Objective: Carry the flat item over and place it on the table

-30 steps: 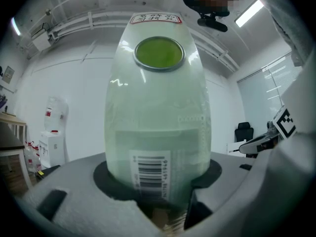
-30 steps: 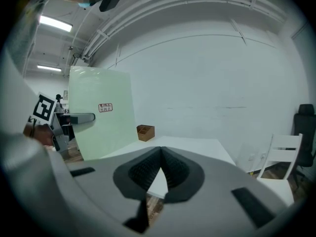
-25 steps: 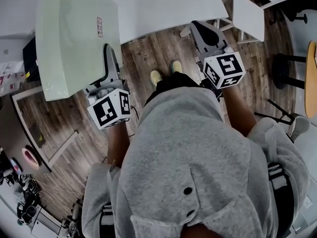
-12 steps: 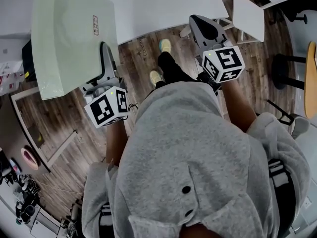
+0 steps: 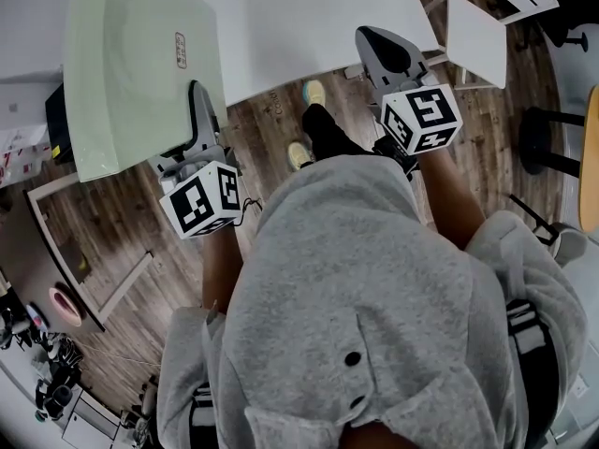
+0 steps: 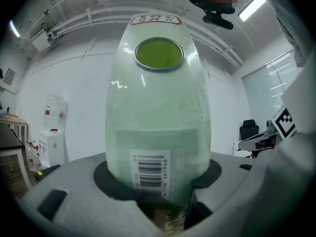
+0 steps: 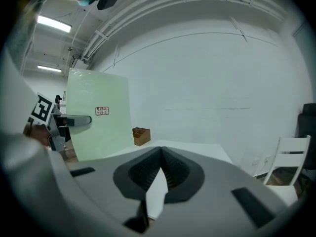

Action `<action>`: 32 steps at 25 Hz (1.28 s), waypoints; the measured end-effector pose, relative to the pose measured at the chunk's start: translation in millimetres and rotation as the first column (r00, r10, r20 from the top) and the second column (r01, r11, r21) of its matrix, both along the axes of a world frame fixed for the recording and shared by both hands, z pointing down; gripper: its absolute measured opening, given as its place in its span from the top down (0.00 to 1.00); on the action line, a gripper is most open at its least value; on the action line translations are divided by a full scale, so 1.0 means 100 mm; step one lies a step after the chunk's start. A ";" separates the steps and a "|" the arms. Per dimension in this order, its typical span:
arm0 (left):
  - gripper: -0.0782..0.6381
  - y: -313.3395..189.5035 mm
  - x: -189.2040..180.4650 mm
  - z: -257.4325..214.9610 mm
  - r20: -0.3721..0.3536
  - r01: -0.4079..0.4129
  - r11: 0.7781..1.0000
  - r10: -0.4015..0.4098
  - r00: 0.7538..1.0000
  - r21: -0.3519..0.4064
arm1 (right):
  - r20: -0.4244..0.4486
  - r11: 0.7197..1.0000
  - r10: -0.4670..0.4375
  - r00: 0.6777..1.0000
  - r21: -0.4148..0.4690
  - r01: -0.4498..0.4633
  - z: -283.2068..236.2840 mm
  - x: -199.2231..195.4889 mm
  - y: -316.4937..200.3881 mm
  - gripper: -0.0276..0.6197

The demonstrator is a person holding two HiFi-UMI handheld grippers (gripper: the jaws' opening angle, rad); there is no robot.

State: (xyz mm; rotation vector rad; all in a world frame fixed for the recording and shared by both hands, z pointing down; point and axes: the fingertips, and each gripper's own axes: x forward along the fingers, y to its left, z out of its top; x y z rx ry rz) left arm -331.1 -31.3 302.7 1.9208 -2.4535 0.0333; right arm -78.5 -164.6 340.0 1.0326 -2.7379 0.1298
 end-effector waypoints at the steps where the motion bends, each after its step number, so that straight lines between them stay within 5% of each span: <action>1: 0.50 -0.07 0.00 0.01 0.001 0.000 1.000 0.000 1.000 -0.001 | 0.001 1.000 0.000 1.000 -0.001 0.000 0.01 0.00 -0.07 0.92; 32: 0.50 -2.07 -0.15 0.37 -0.002 -0.020 0.992 0.020 1.000 -0.126 | -0.005 0.995 0.009 1.000 -0.098 -0.010 0.34 -0.14 -1.87 0.92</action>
